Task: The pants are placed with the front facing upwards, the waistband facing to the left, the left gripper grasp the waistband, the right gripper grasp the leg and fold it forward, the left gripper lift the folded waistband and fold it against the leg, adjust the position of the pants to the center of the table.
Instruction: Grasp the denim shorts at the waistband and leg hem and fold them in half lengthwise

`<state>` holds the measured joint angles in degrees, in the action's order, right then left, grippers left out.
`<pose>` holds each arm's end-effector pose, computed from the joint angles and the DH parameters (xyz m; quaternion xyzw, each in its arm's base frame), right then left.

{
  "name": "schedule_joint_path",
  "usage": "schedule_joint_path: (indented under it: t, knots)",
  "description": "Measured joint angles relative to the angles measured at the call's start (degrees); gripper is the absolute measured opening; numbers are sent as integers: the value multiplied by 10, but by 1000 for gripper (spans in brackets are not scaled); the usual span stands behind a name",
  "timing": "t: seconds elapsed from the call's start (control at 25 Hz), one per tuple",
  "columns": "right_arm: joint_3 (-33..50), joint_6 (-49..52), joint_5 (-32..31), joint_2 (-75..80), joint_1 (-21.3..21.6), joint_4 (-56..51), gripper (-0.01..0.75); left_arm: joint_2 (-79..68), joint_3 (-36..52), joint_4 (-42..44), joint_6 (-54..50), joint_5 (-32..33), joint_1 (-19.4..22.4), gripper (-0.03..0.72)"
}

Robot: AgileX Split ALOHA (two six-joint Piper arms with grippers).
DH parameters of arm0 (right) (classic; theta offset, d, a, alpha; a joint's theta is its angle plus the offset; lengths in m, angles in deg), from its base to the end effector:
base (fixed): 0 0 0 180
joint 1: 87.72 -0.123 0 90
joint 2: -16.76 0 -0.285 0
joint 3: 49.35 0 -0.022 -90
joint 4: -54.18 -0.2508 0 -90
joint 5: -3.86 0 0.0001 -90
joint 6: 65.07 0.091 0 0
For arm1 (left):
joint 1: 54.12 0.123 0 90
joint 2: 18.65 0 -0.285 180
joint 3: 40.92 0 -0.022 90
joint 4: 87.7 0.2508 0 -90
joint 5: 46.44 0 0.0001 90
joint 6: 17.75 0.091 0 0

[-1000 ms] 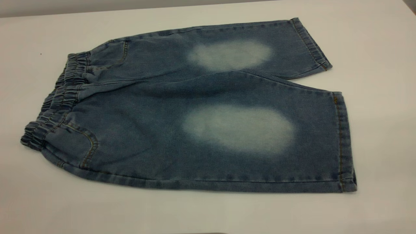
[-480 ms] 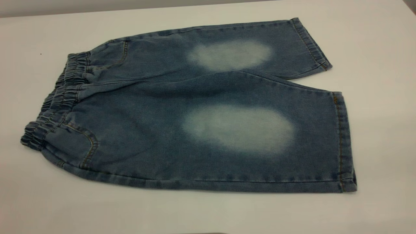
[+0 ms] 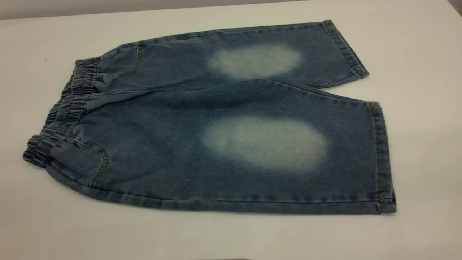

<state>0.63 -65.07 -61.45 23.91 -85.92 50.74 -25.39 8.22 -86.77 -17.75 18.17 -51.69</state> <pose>-0.0073 0.0052 0.2643 0.0116 0.8760 0.0224 0.4816 -0.0094 0.0009 0.2691 -0.0190 0.8679 0.0186 0.4960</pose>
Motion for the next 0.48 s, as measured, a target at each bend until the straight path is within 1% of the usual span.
schedule_joint_path:
  t: [0.24, 0.36, 0.48]
  knots:
    - [0, 4, 3, 0, 0, -2, 506, -2, 0, 5, -7, 0, 0, 516]
    - [-2, 22, 10, 3, 0, -6, 506, -32, -3, 14, -18, -1, 0, 516]
    - [-29, 32, 20, 32, 0, -13, 506, -87, -22, 22, -40, -27, 0, 516]
